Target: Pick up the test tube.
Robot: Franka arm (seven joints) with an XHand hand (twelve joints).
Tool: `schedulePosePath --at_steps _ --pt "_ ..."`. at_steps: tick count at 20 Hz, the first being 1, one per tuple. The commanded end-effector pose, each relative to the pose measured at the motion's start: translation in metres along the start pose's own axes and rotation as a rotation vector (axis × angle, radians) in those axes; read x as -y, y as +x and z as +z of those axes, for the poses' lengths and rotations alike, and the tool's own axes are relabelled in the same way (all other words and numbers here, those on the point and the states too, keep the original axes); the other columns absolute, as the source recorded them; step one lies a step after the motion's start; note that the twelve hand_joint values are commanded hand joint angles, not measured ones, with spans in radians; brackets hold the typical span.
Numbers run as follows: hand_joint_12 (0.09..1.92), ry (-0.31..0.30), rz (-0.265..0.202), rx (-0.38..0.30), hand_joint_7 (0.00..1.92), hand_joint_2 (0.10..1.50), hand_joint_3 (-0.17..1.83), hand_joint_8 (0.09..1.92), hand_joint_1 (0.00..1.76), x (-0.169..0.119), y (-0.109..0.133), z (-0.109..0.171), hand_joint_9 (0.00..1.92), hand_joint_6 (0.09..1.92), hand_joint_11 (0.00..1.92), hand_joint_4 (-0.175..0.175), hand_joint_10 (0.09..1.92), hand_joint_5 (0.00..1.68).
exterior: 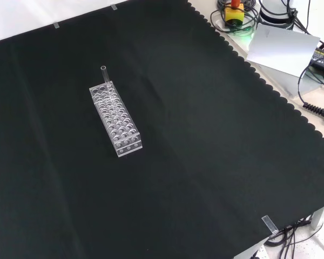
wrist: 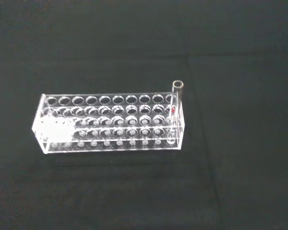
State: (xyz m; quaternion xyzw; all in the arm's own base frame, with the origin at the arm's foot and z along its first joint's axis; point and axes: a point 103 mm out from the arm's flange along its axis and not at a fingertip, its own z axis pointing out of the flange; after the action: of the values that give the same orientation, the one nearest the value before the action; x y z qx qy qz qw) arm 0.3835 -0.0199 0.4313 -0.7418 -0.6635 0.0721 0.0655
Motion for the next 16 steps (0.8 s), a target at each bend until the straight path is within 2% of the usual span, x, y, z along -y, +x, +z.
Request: schedulePosePath --at_steps 1,11,16 --pt "1.46 0.094 0.045 0.013 0.0 0.9 0.3 0.56 0.53 -0.059 -0.022 0.029 0.0 0.09 0.0 -0.06 0.77 0.09" --pt "1.48 0.202 0.041 -0.016 0.0 0.9 0.29 0.64 0.54 -0.113 -0.027 0.082 0.0 0.09 0.0 -0.065 0.81 0.11" --pt "1.49 0.238 0.062 -0.047 0.0 0.9 0.29 0.67 0.54 -0.136 -0.032 0.106 0.0 0.09 0.0 -0.067 0.83 0.12"
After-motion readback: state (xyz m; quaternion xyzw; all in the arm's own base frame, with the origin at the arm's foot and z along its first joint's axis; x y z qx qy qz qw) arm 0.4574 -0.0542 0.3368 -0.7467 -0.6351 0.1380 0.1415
